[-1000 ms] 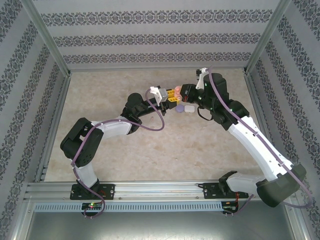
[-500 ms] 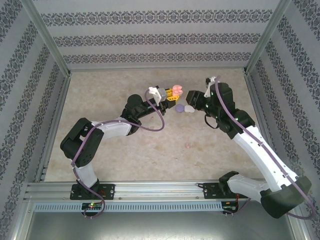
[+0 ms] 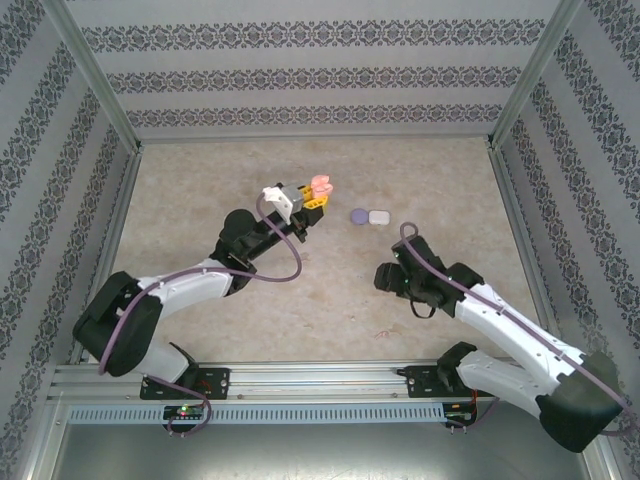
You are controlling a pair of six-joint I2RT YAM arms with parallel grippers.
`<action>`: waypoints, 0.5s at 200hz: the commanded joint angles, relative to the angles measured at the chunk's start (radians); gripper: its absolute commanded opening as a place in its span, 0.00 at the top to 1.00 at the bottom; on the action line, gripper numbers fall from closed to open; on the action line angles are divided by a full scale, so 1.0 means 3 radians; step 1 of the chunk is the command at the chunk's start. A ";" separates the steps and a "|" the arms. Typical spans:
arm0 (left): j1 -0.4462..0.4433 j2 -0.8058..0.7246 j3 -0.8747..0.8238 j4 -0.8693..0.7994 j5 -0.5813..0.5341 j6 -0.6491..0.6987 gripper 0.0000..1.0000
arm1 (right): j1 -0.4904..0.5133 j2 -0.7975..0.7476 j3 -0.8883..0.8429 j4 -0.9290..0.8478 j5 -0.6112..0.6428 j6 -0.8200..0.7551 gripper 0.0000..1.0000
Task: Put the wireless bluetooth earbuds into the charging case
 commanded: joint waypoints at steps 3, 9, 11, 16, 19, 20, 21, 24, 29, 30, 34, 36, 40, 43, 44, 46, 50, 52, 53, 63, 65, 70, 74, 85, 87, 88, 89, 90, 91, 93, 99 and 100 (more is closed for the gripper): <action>0.0027 -0.0200 -0.0200 -0.0118 -0.0123 -0.0208 1.00 | 0.0313 -0.0077 -0.0174 -0.0423 0.0208 0.0533 0.34; 0.0027 -0.0249 -0.0242 -0.0134 -0.0127 -0.0212 1.00 | 0.0408 -0.0093 -0.0207 -0.0477 0.0222 0.0650 0.35; 0.0027 -0.0271 -0.0253 -0.0145 -0.0131 -0.0210 1.00 | 0.0441 -0.0093 -0.0216 -0.0493 0.0227 0.0684 0.35; 0.0027 -0.0311 -0.0276 -0.0181 -0.0148 -0.0207 1.00 | 0.0528 -0.0099 -0.0238 -0.0534 0.0256 0.0765 0.35; 0.0027 -0.0338 -0.0290 -0.0201 -0.0154 -0.0204 1.00 | 0.0583 -0.0103 -0.0241 -0.0565 0.0278 0.0824 0.36; 0.0027 -0.0347 -0.0293 -0.0206 -0.0156 -0.0204 1.00 | 0.0599 -0.0103 -0.0242 -0.0580 0.0289 0.0838 0.36; 0.0027 -0.0358 -0.0297 -0.0209 -0.0160 -0.0204 1.00 | 0.0615 -0.0104 -0.0242 -0.0593 0.0302 0.0858 0.36; 0.0027 -0.0386 -0.0316 -0.0224 -0.0172 -0.0200 1.00 | 0.0670 -0.0104 -0.0239 -0.0648 0.0349 0.0924 0.36; 0.0027 -0.0428 -0.0333 -0.0249 -0.0185 -0.0187 1.00 | 0.0759 -0.0109 -0.0228 -0.0737 0.0416 0.1047 0.36; 0.0027 -0.0437 -0.0335 -0.0256 -0.0185 -0.0183 1.00 | 0.0772 -0.0109 -0.0227 -0.0756 0.0429 0.1070 0.36; 0.0027 -0.0469 -0.0347 -0.0281 -0.0189 -0.0168 1.00 | 0.0827 -0.0113 -0.0222 -0.0815 0.0469 0.1156 0.36; 0.0027 -0.0487 -0.0355 -0.0294 -0.0195 -0.0162 1.00 | 0.0850 -0.0114 -0.0220 -0.0842 0.0483 0.1193 0.37; 0.0027 -0.0516 -0.0359 -0.0316 -0.0195 -0.0148 1.00 | 0.0902 -0.0123 -0.0224 -0.0870 0.0500 0.1281 0.37; 0.0027 -0.0533 -0.0365 -0.0335 -0.0199 -0.0138 1.00 | 0.0933 -0.0128 -0.0230 -0.0885 0.0504 0.1350 0.37; 0.0027 -0.0541 -0.0366 -0.0342 -0.0199 -0.0136 1.00 | 0.0943 -0.0129 -0.0233 -0.0889 0.0504 0.1370 0.37; 0.0027 -0.0554 -0.0364 -0.0354 -0.0199 -0.0128 1.00 | 0.0960 -0.0133 -0.0238 -0.0895 0.0507 0.1415 0.37; 0.0027 -0.0575 -0.0365 -0.0383 -0.0194 -0.0109 1.00 | 0.0994 -0.0143 -0.0257 -0.0892 0.0492 0.1505 0.37; 0.0027 -0.0589 -0.0365 -0.0396 -0.0189 -0.0097 1.00 | 0.1008 -0.0147 -0.0267 -0.0882 0.0483 0.1553 0.38; 0.0027 -0.0594 -0.0361 -0.0398 -0.0189 -0.0095 1.00 | 0.1014 -0.0148 -0.0275 -0.0872 0.0481 0.1568 0.38; 0.0027 -0.0634 -0.0358 -0.0448 -0.0179 -0.0060 1.00 | 0.1091 -0.0169 -0.0355 -0.0726 0.0403 0.1734 0.38; 0.0027 -0.0638 -0.0354 -0.0448 -0.0175 -0.0057 1.00 | 0.1099 -0.0170 -0.0374 -0.0693 0.0386 0.1759 0.38; 0.0027 -0.0653 -0.0357 -0.0452 -0.0174 -0.0049 1.00 | 0.1122 -0.0166 -0.0411 -0.0629 0.0349 0.1828 0.39; 0.0027 -0.0660 -0.0361 -0.0452 -0.0178 -0.0037 1.00 | 0.1138 -0.0161 -0.0436 -0.0584 0.0323 0.1880 0.39; 0.0026 -0.0677 -0.0363 -0.0453 -0.0182 -0.0017 1.00 | 0.1192 -0.0131 -0.0498 -0.0459 0.0280 0.1979 0.39; 0.0027 -0.0678 -0.0365 -0.0456 -0.0178 -0.0016 1.00 | 0.1199 -0.0123 -0.0508 -0.0438 0.0272 0.1992 0.39; 0.0027 -0.0678 -0.0364 -0.0456 -0.0178 -0.0015 1.00 | 0.1204 -0.0119 -0.0513 -0.0427 0.0268 0.1995 0.39; 0.0027 -0.0680 -0.0366 -0.0457 -0.0176 -0.0013 1.00 | 0.1209 -0.0116 -0.0515 -0.0419 0.0266 0.2007 0.39; 0.0027 -0.0681 -0.0364 -0.0454 -0.0175 -0.0011 1.00 | 0.1214 -0.0113 -0.0519 -0.0413 0.0265 0.2015 0.39; 0.0027 -0.0682 -0.0364 -0.0455 -0.0177 -0.0011 1.00 | 0.1217 -0.0108 -0.0526 -0.0402 0.0262 0.2022 0.39; 0.0027 -0.0683 -0.0363 -0.0455 -0.0177 -0.0010 1.00 | 0.1225 -0.0101 -0.0534 -0.0385 0.0255 0.2037 0.39; 0.0027 -0.0682 -0.0365 -0.0456 -0.0169 -0.0008 1.00 | 0.1241 -0.0077 -0.0549 -0.0334 0.0240 0.2065 0.39; 0.0027 -0.0682 -0.0364 -0.0454 -0.0169 -0.0006 1.00 | 0.1243 -0.0073 -0.0552 -0.0324 0.0234 0.2067 0.39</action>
